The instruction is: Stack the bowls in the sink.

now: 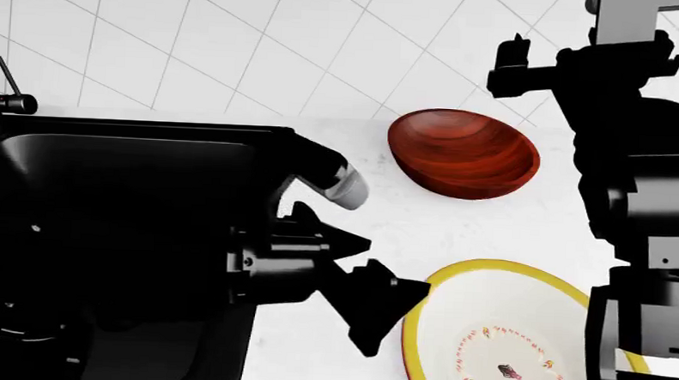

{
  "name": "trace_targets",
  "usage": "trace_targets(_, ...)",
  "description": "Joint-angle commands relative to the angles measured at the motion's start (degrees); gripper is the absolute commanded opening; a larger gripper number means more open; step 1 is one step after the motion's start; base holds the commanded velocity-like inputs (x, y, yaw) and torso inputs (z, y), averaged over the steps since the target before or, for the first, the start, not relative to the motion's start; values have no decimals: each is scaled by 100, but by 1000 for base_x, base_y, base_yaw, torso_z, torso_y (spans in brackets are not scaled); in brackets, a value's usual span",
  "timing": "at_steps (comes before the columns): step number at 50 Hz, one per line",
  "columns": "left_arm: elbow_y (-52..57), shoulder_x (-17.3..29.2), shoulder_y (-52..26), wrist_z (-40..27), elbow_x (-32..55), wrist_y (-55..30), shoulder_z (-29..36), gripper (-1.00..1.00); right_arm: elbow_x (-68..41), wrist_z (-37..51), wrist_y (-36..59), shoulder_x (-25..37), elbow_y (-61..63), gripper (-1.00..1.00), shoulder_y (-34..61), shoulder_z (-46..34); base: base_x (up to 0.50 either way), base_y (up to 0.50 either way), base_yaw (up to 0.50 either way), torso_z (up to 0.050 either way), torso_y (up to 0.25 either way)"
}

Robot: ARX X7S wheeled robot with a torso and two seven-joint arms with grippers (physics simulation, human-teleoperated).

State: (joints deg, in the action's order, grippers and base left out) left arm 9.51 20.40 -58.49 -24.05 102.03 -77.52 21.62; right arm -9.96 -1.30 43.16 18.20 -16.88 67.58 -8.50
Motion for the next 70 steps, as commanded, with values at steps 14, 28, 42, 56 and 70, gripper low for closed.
trace_targets(14,-403,-400,240,586,-854,345,479,100,-26,-1,-68,34,-84,100,-24,-14,0,0,0,0,0)
trace_targets(28,-650,-560,304,1181,-1453,563,811,100,-28,13,-73,68,-94,100,-40,-31,0,0,0,0,0)
trace_targets(42,-941,-714,348,1616,-1928,782,1157,100,-44,22,-58,95,-85,100,-61,-38,0,0,0,0,0)
trace_targets(56,-1093,-877,443,1856,-2171,948,1439,100,-71,34,-34,170,-17,100,-138,-6,0,0,0,0,0)
trace_targets(70,-1201,-947,541,2054,-2317,1110,1620,100,-71,56,1,189,18,100,-158,-35,0,0,0,0,0)
